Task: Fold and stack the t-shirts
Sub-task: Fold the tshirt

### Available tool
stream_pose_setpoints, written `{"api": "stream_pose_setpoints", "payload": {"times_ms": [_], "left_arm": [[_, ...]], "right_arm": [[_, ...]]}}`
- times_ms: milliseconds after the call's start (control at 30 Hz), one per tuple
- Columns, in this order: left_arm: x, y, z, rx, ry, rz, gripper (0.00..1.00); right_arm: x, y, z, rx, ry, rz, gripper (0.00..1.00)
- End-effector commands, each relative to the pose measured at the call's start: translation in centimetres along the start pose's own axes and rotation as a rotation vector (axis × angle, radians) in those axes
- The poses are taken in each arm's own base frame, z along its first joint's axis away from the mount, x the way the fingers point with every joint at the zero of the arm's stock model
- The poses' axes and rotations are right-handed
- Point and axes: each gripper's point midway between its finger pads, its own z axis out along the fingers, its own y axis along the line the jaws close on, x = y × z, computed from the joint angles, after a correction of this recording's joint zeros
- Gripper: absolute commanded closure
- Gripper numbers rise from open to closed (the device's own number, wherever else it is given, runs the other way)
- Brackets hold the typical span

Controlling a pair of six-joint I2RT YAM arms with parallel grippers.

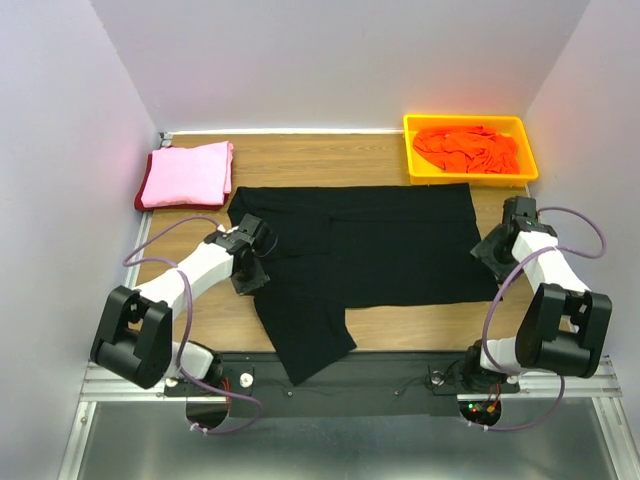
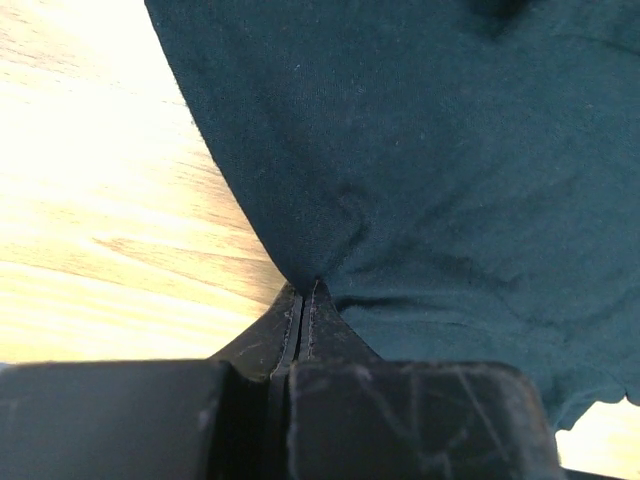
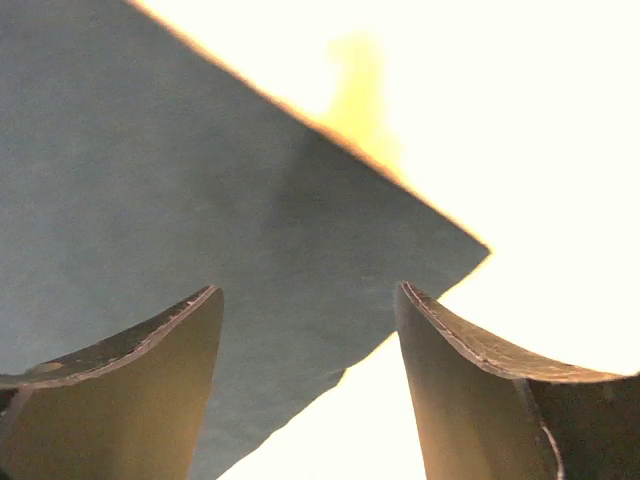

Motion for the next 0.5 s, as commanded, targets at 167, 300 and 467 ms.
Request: {"api": "stream_pose_setpoints", "payload": {"times_ms": [167,300,467], "left_arm": [[-0.9,0.1,-1.4,0.045,-0.067,0.052,1.0],[-0.9,0.1,-1.4,0.053,-0.077,0.051,1.0],[-0.8,0.3,-1.5,0.056,-0.084,0.051,1.0]], "right_arm": [[2.4,-4.6,1.2,0.142,0.076,0.085,0.43],[2.7,-4.2,1.7,0.125,0.092,0.09,0.52],[3.1,-4.7,2.9,0.149,0.102,0.091,0.57]]}}
